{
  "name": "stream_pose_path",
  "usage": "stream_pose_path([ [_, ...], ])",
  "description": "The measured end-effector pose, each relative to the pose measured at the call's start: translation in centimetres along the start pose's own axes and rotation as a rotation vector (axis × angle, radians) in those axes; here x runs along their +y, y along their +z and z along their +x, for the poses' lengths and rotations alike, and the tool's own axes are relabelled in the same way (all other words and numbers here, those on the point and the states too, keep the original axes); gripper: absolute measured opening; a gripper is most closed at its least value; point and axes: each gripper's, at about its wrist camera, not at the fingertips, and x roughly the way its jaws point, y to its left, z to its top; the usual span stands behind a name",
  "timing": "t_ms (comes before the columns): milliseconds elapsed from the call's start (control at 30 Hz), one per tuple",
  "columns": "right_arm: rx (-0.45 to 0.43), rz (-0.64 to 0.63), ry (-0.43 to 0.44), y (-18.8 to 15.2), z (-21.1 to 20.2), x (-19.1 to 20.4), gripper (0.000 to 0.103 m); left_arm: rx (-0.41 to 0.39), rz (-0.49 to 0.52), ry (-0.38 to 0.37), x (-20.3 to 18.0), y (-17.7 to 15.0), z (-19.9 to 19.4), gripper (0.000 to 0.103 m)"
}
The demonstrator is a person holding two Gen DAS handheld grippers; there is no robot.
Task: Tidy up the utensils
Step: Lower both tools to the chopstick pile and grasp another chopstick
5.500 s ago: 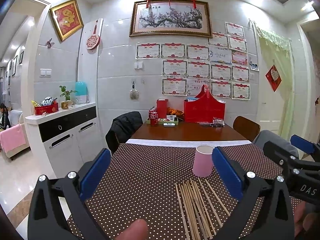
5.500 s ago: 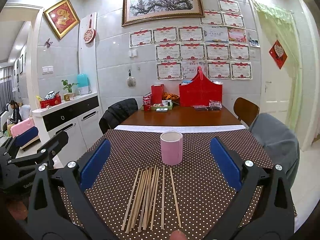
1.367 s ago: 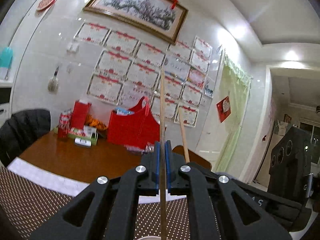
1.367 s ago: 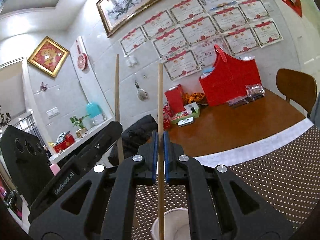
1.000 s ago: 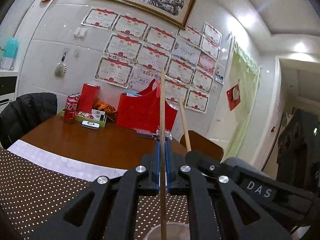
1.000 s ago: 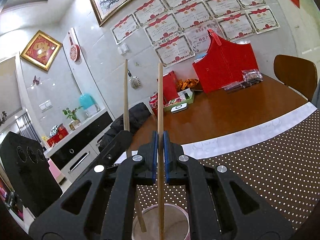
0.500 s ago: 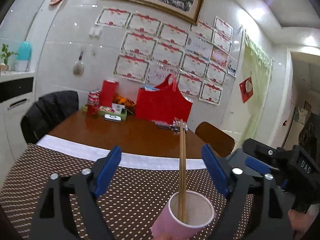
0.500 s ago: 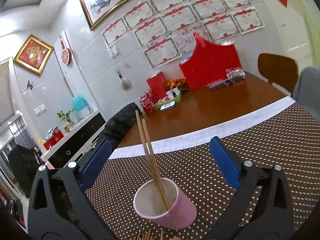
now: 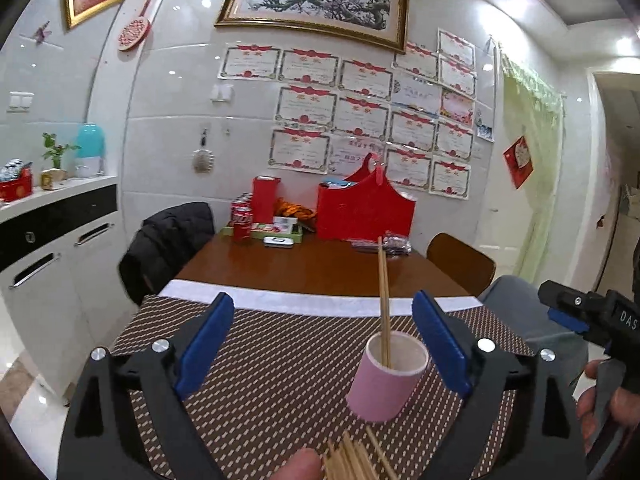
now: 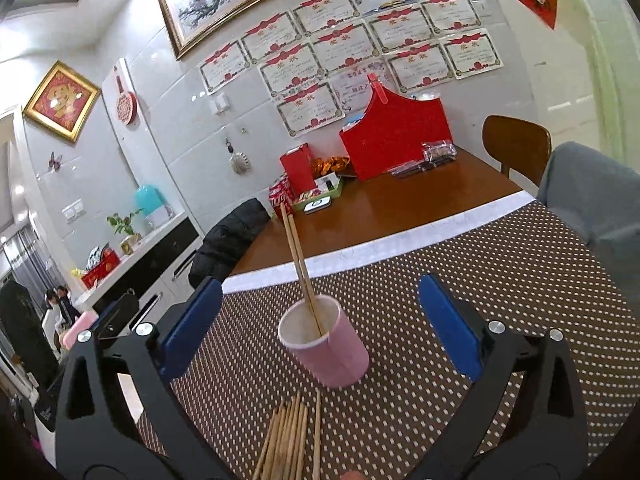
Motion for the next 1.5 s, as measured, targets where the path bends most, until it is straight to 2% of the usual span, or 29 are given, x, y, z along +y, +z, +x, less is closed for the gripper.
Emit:
stream_pose_path([
  [233, 0.074, -0.063, -0.006, -1.7, -2.3, 0.6, 0.097, 0.036, 0.034, 0.096, 0.2, -1.3, -4.1, 0.089],
  [367, 0.133, -0.091, -0.02, -3.5, -2.7, 0.6, 0.097, 0.109, 0.038, 0.136, 0.9, -3.4, -4.9, 0.089],
  [467, 0.21, -0.108, -0.051, -5.8, -2.6, 0.1, 0.097, 0.22, 0.044, 0.15, 1.4, -5.9, -4.2, 0.089],
  [633, 0.34, -0.136, -0.069, -9.3, -1.3, -0.4, 0.097, 0.401, 0.051, 0.127, 1.6, -10.5, -2.8, 0.089],
  [767, 0.407, -0.138, -0.068, -11.1, -0.2, -0.6, 0.097, 0.515, 0.072, 0.097, 1.2, -13.5, -2.0, 0.089],
  [967, 0.473, -0.154, -0.071, -13.1, 1.6, -0.1, 0.097, 0.645, 0.127, 0.093, 1.1, -16.8, -0.5, 0.089],
  [1167, 0.548, -0.202, -0.097, -15.0, 3.0, 0.2, 0.097, 0.715, 0.162, 0.073, 0.7, -18.3, 0.7, 0.089],
  [1300, 0.591, -0.235, -0.118, -16.0, 4.1, 0.6, 0.097, 0.725, 0.164, 0.047, 0.5, -18.6, 1.4, 0.089],
  [1367, 0.614, -0.265, -0.126, -16.6, 4.6, 1.0, 0.097, 0.733, 0.187, 0.071, 0.5, -18.8, 2.0, 0.089],
  [1500, 0.664, -0.304, -0.139, -17.6, 5.9, 1.9, 0.097, 0.738, 0.158, 0.063, 1.1, -18.8, 2.7, 0.089],
])
